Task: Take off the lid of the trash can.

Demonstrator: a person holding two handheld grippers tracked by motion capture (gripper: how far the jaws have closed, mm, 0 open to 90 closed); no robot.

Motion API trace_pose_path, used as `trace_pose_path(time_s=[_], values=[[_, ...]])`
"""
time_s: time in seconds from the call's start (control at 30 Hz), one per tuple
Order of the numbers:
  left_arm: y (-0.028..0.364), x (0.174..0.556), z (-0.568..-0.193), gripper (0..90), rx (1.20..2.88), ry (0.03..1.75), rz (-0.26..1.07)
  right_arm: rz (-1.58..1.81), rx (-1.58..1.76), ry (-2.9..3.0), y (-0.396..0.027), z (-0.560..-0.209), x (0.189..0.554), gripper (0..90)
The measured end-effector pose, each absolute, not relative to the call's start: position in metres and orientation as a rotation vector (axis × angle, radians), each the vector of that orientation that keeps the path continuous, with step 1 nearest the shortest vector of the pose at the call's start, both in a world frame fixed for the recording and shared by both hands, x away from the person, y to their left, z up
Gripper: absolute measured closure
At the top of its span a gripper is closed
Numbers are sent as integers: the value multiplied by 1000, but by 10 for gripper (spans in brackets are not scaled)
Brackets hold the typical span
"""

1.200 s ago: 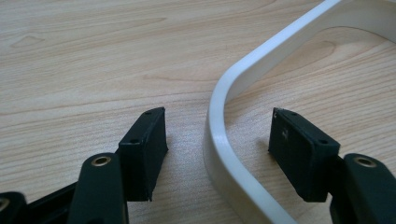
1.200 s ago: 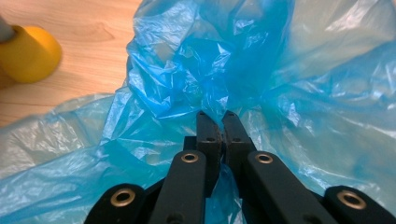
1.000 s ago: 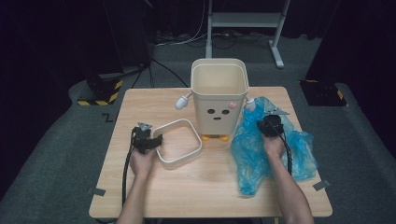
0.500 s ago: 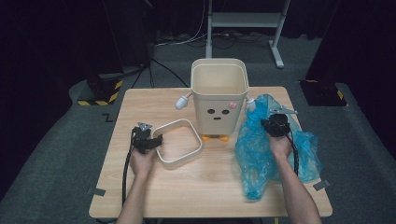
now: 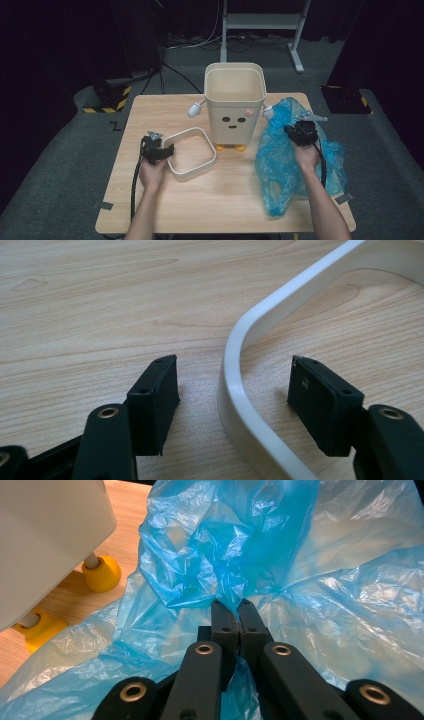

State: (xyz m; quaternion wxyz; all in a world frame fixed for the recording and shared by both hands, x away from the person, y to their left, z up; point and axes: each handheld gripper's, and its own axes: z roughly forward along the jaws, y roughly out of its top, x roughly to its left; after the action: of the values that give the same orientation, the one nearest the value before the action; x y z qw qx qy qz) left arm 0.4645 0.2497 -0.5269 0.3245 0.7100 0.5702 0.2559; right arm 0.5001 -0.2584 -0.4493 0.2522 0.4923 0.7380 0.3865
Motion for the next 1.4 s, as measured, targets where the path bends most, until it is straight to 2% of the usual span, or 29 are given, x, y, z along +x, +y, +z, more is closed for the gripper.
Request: trace_pose_path(time_s=[1.4], values=[[249, 465, -527, 370, 1866, 1493, 674, 1198, 1279, 1943, -286, -393, 470, 894]])
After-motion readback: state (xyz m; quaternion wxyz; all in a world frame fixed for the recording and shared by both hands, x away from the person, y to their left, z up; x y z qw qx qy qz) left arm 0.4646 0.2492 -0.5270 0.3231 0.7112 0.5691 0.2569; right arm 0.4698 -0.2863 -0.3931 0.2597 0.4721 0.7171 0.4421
